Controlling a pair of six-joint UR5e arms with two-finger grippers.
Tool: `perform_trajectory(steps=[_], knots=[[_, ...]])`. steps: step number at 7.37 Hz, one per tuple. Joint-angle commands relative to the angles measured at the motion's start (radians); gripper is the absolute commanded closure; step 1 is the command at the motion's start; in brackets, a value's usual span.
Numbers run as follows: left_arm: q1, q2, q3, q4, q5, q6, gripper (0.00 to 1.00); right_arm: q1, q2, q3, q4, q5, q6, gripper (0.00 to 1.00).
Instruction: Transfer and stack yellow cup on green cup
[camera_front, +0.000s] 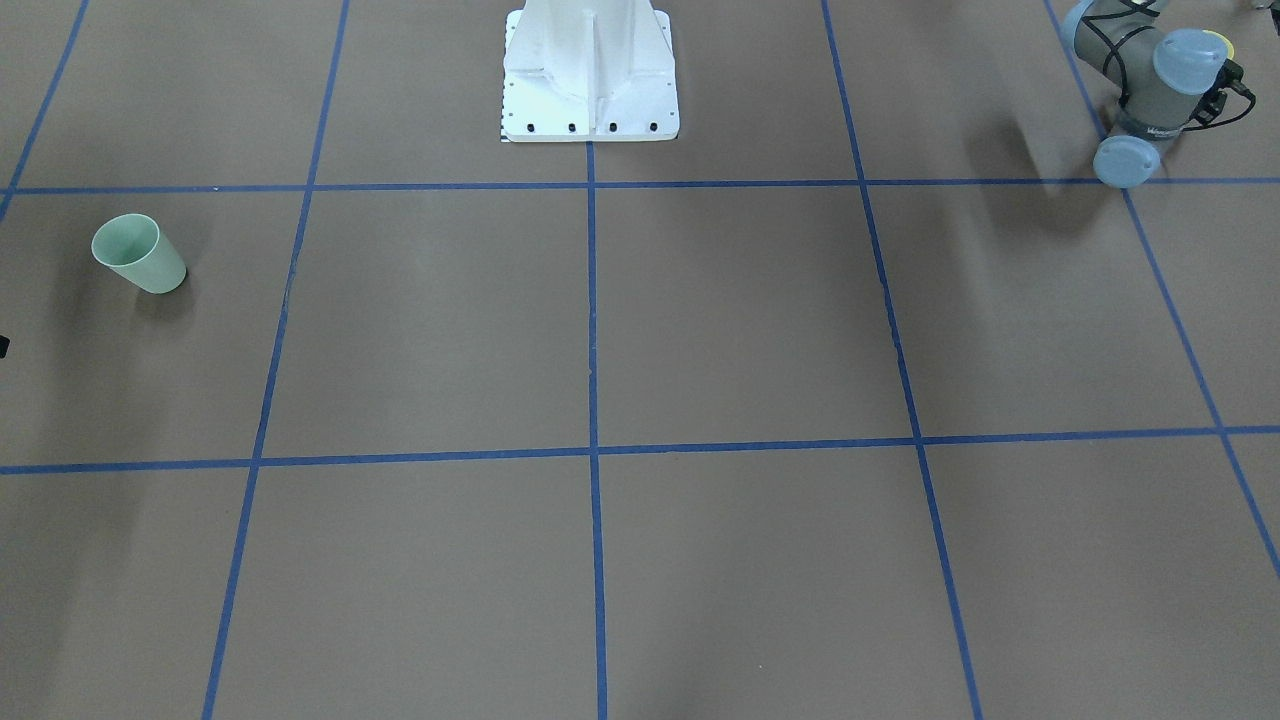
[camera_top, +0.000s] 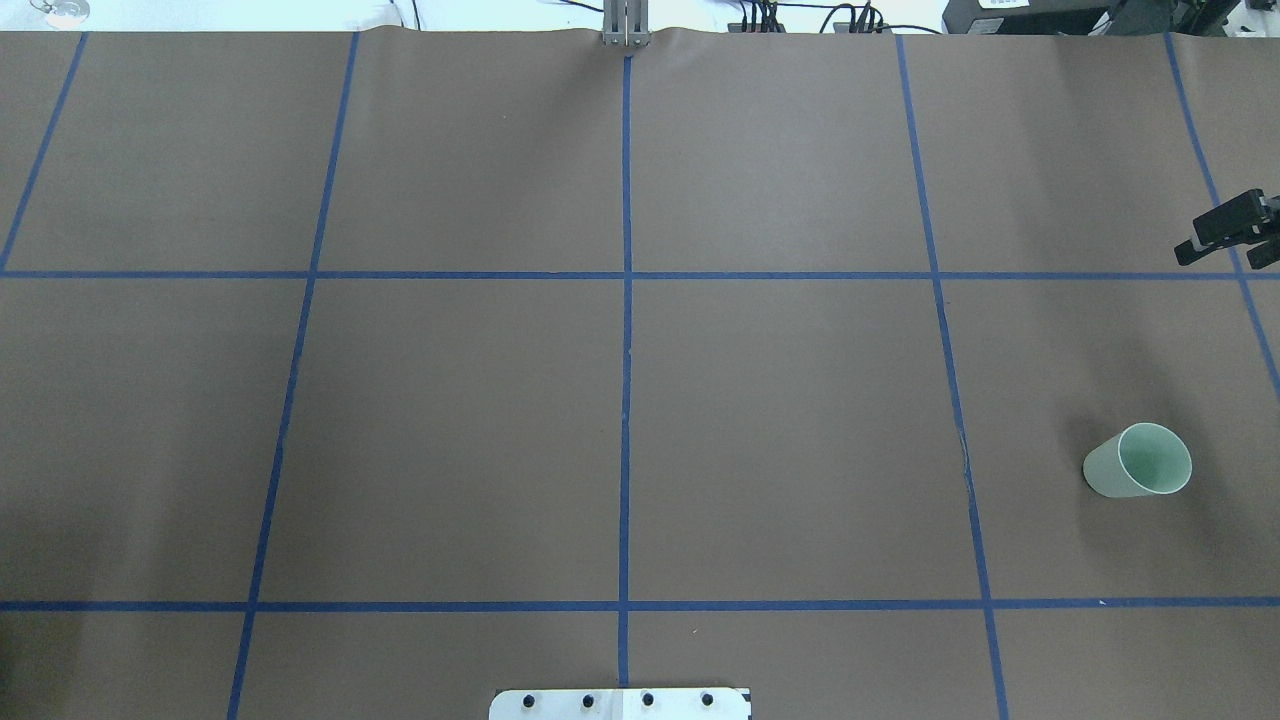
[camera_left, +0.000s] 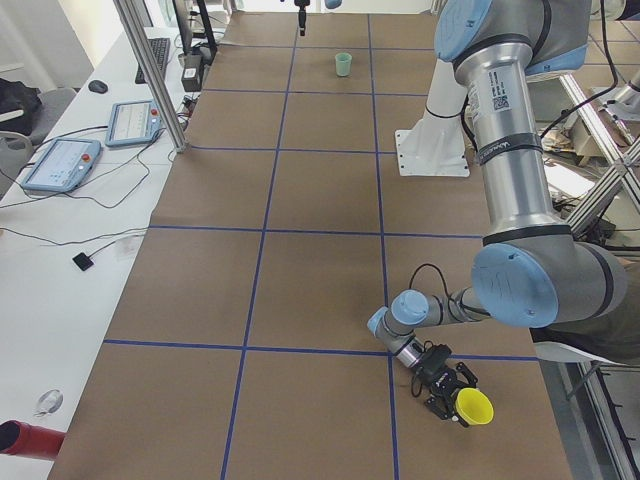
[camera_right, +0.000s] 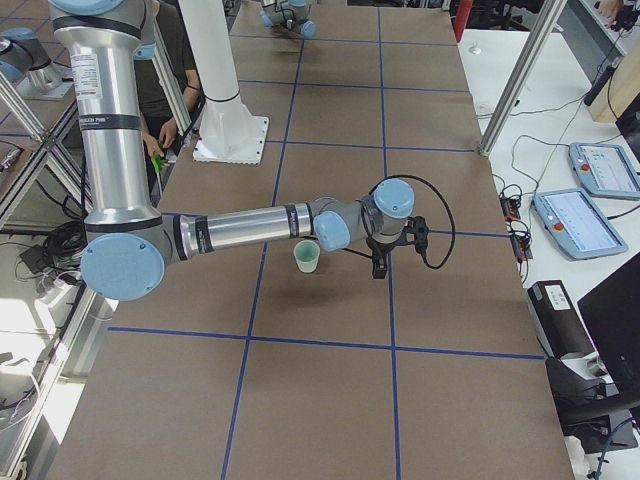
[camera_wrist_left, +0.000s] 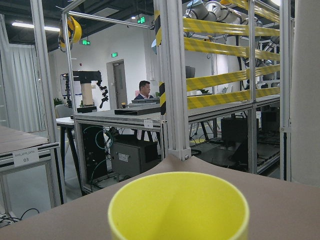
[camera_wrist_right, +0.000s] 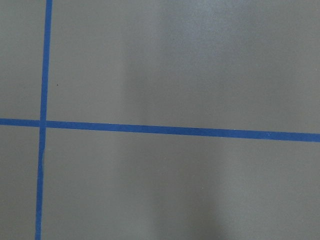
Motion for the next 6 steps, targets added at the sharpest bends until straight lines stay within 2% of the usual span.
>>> perform_trajectory(steps=[1,2,3,4,6], knots=[[0.005,0.051,0.0,-0.027,0.046,0.009,0.45,0.0,0.0,0.001,-0.002,0.001,0.002,0.01],[0.005,0.057,-0.003,-0.031,0.128,0.036,0.45,0.0,0.0,-0.001,-0.002,0.001,0.002,0.01],[0.005,0.077,-0.012,-0.032,0.14,0.076,0.45,0.0,0.0,-0.007,-0.003,0.001,0.002,0.01],[0.0,0.078,-0.032,-0.032,0.201,0.113,0.45,0.0,0.002,-0.01,-0.003,0.001,0.002,0.01],[-0.079,0.068,-0.054,-0.026,0.302,0.206,0.45,0.0,0.006,-0.018,-0.005,0.001,0.017,0.01]])
